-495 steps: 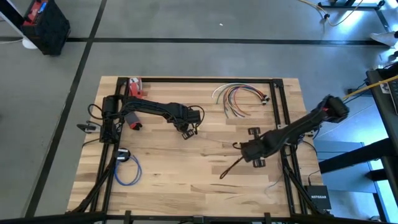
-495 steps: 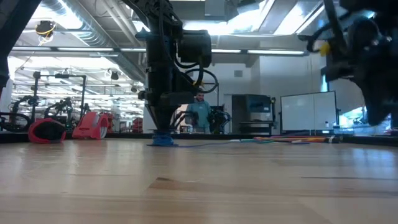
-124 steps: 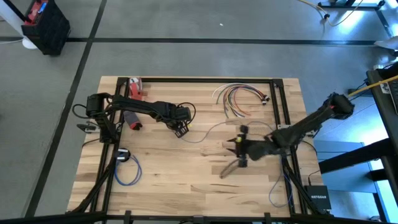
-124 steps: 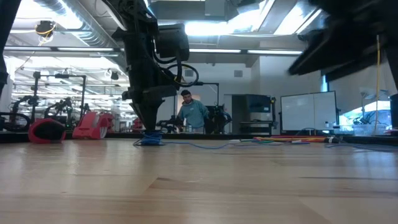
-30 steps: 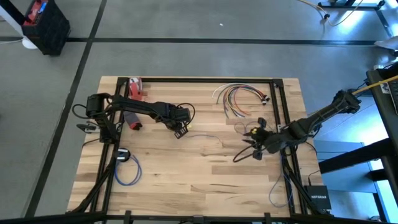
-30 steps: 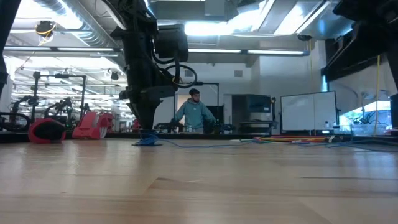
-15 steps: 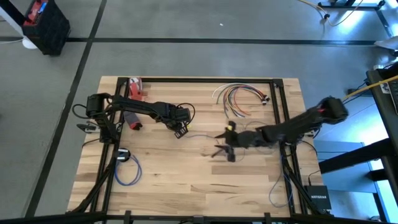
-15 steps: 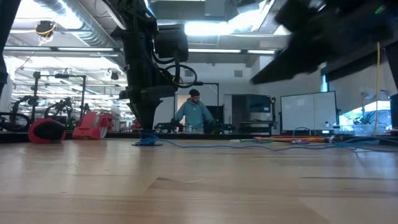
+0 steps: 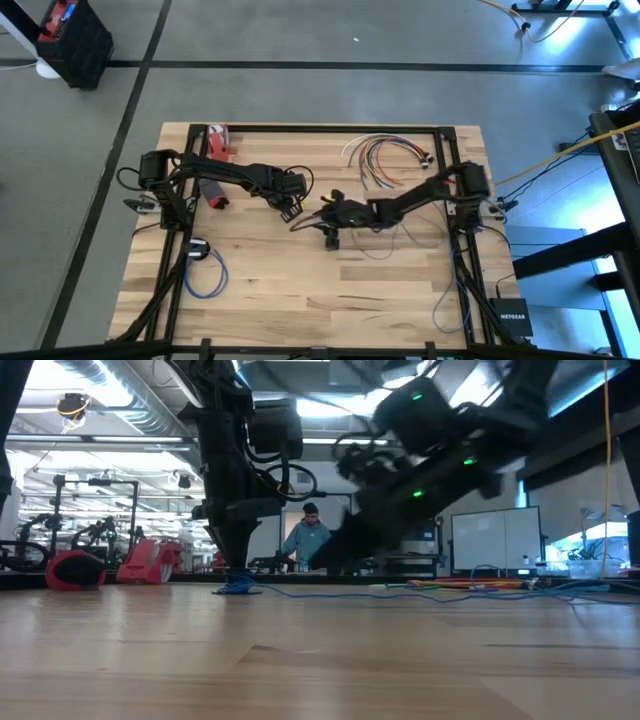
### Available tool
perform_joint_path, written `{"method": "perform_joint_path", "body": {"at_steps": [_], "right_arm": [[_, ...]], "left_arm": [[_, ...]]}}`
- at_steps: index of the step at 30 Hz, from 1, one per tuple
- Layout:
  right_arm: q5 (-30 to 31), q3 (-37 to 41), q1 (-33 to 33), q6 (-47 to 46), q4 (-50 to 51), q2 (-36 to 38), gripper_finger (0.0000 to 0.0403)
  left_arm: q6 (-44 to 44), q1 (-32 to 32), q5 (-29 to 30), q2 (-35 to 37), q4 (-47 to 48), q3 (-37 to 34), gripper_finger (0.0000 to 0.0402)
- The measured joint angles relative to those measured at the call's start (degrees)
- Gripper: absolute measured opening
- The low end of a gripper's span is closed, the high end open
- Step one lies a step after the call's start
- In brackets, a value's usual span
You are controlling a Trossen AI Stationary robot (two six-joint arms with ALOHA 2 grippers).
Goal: Coil cords
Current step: Uncoil the blue cable wire from the spool
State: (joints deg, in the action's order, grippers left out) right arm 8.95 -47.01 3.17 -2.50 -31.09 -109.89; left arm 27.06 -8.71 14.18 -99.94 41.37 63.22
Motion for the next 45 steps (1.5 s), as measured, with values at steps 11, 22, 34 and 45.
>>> {"method": "perform_joint_path", "body": {"at_steps": [11,22,34,45], "right_arm": [[-5.0,-12.6,-3.8,-0.3,3.3,-10.8,0.0184],[-7.0,-15.5,-4.4,3.1,4.2,-14.5,0.0062],[-1.1,-7.3,0.3,11.6,14.6,-3.7,0.0009],[9.3,18.3,3.0,3.9,24.9,28.0,0.0007]], "left_arm": [[-0.3,0.0,0.0,0.0,-0.3,0.0,0.0000],[-0.3,0.0,0.0,0.0,-0.3,0.0,0.0000],[0.7,0.2,0.0,0.0,1.3,0.0,0.0000],[2.6,0.2,0.0,0.0,3.1,0.0,0.0000]]}}
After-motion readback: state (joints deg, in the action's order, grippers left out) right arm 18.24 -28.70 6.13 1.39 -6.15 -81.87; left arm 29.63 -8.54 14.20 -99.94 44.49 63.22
